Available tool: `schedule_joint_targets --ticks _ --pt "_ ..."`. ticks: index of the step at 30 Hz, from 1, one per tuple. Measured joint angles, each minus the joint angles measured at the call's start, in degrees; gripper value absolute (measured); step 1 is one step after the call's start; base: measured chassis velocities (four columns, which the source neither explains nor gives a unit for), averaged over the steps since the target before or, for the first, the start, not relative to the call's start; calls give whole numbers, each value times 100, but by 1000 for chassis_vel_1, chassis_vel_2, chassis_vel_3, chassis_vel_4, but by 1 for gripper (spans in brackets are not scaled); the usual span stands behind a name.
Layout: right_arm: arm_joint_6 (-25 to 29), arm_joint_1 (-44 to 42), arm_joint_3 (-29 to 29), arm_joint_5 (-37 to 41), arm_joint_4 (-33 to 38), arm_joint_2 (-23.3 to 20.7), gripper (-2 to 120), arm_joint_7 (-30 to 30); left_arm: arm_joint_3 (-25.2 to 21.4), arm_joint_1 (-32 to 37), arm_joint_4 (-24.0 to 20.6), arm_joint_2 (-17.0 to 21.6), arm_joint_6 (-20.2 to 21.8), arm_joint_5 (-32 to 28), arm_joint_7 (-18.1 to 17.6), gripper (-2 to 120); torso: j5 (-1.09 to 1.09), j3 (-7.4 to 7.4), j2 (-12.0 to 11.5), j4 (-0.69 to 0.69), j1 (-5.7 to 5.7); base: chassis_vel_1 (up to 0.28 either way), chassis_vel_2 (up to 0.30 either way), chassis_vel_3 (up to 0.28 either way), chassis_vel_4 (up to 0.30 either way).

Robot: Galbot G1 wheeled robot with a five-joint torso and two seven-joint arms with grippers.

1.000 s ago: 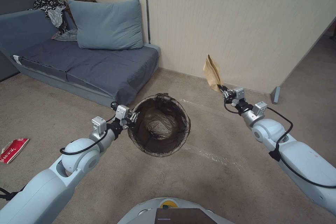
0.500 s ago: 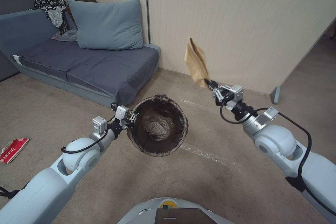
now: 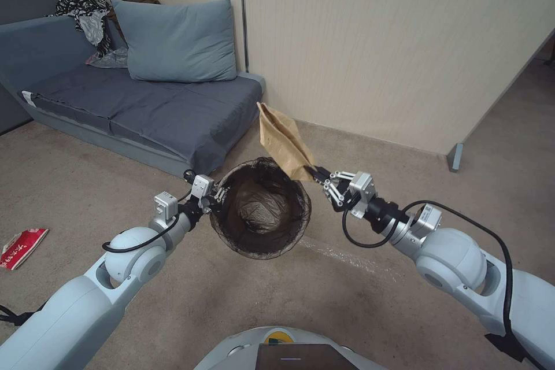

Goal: Pick up the trash bin, then pick up the garbage from the floor and place it into the trash bin.

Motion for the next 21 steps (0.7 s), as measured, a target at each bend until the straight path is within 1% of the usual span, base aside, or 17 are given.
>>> schedule_joint_targets --ticks 3,5,7,8,10,11,13,14,16,17,19,20,21 --pt "4 95 -327 -137 -75 -76 0 -39 7 -1 -49 12 8 0 -6 4 0 0 0 0 0 0 0 0 0" --pt "5 142 -431 -173 -107 -88 0 -54 7 0 -68 14 13 -1 -8 4 0 0 0 0 0 0 0 0 0" --pt "7 335 -747 -244 -187 -94 0 -62 4 23 -122 16 21 -4 -17 4 0 0 0 -1 0 0 0 0 0" --pt "7 335 -747 -244 -187 -94 0 -62 4 23 -122 16 21 -4 -17 4 0 0 0 -1 0 0 0 0 0" --pt "8 604 -1058 -296 -277 -75 0 -59 -13 65 -191 17 27 -7 -28 4 -1 0 0 0 0 0 0 0 0" --pt "8 604 -1058 -296 -277 -75 0 -59 -13 65 -191 17 27 -7 -28 4 -1 0 0 0 0 0 0 0 0" --pt "2 887 -1391 -323 -400 -25 0 -47 -35 112 -277 14 50 -29 -55 4 0 0 0 1 0 0 0 0 0" --pt "2 887 -1391 -323 -400 -25 0 -47 -35 112 -277 14 50 -29 -55 4 0 0 0 1 0 0 0 0 0" --pt "1 1078 -1645 -345 -515 24 0 -38 -55 154 -334 10 74 -54 -73 4 -1 0 0 0 0 0 0 0 0" --pt "1 1078 -1645 -345 -515 24 0 -38 -55 154 -334 10 74 -54 -73 4 -1 0 0 0 0 0 0 0 0" --pt "-2 1247 -1934 -381 -616 70 0 -26 -89 190 -371 9 78 -59 -76 4 0 0 0 0 0 0 0 0 0" --pt "-2 1247 -1934 -381 -616 70 0 -26 -89 190 -371 9 78 -59 -76 4 0 0 0 0 0 0 0 0 0" --pt "-5 1331 -2087 -403 -665 98 0 -14 -98 198 -384 8 79 -64 -76 4 -1 0 0 0 0 0 0 0 0"
